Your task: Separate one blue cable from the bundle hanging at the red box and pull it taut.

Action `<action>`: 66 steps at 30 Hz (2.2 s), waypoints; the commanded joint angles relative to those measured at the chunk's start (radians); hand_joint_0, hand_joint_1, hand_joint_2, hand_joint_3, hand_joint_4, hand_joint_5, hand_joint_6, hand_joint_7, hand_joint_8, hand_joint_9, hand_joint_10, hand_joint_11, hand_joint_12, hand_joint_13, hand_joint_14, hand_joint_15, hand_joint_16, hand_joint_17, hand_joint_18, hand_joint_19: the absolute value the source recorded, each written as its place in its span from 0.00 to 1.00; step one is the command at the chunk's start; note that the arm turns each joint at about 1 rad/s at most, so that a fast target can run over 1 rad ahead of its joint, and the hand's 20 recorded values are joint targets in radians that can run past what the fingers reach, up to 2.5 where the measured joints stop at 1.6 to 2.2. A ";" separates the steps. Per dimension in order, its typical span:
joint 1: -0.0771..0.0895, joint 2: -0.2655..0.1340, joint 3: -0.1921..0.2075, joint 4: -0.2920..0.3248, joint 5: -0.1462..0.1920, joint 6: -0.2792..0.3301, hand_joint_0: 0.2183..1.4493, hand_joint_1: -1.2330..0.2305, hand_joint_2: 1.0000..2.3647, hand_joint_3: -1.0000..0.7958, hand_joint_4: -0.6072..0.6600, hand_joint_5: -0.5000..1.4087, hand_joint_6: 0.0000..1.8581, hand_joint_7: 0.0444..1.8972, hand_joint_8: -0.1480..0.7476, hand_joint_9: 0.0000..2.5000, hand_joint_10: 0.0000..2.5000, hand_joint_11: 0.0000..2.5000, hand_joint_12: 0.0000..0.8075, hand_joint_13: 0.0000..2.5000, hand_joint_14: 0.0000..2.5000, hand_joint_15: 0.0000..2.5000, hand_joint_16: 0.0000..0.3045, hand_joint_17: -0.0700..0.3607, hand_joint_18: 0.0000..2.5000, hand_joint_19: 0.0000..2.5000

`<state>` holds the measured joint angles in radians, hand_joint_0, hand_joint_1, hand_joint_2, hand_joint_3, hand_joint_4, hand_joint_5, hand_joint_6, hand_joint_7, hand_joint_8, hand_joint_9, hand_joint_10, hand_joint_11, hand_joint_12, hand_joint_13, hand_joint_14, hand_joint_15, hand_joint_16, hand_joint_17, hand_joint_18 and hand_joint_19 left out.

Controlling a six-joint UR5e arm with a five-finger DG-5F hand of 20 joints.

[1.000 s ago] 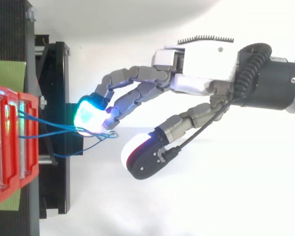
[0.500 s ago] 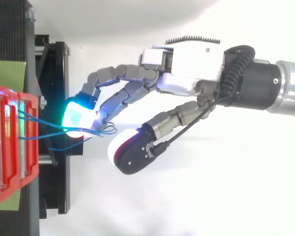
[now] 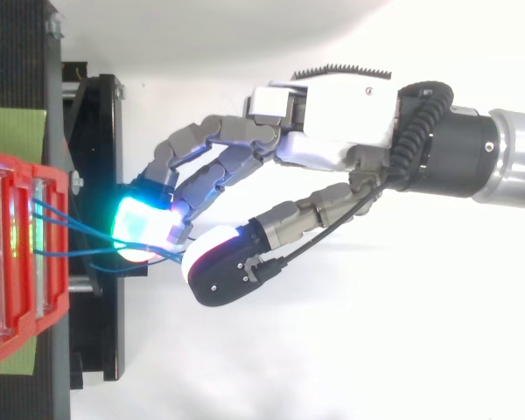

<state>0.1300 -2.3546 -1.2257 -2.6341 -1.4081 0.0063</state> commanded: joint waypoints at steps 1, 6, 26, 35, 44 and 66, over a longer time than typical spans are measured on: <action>0.000 0.000 0.000 0.000 0.000 0.000 0.36 0.29 0.01 0.41 0.58 0.16 0.50 0.38 0.54 0.29 0.00 0.18 0.39 0.29 0.01 0.13 0.11 0.33 0.22 0.12; -0.001 0.002 0.000 -0.001 -0.003 0.001 0.36 0.31 0.01 0.36 0.59 0.17 0.51 0.40 0.55 0.32 0.00 0.21 0.39 0.31 0.00 0.14 0.11 0.33 0.23 0.13; 0.000 0.005 0.002 -0.006 -0.003 0.006 0.38 0.28 0.01 0.38 0.54 0.20 0.50 0.56 0.57 0.40 0.01 0.27 0.40 0.37 0.01 0.17 0.11 0.33 0.28 0.15; 0.000 0.005 0.002 -0.006 -0.002 0.007 0.45 0.25 0.01 0.45 0.48 0.18 0.53 0.58 0.57 0.40 0.00 0.30 0.41 0.38 0.01 0.18 0.11 0.34 0.28 0.16; 0.002 0.005 0.002 -0.006 0.001 0.011 0.47 0.25 0.00 0.28 0.48 0.18 0.53 0.60 0.57 0.43 0.00 0.32 0.39 0.39 0.01 0.19 0.10 0.33 0.30 0.15; -0.015 0.040 0.037 -0.110 -0.006 0.009 0.36 0.29 0.01 0.35 0.55 0.21 0.50 0.61 0.60 0.46 0.01 0.31 0.41 0.42 0.01 0.19 0.11 0.34 0.33 0.17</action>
<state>0.1164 -2.3241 -1.1893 -2.7322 -1.4137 0.0162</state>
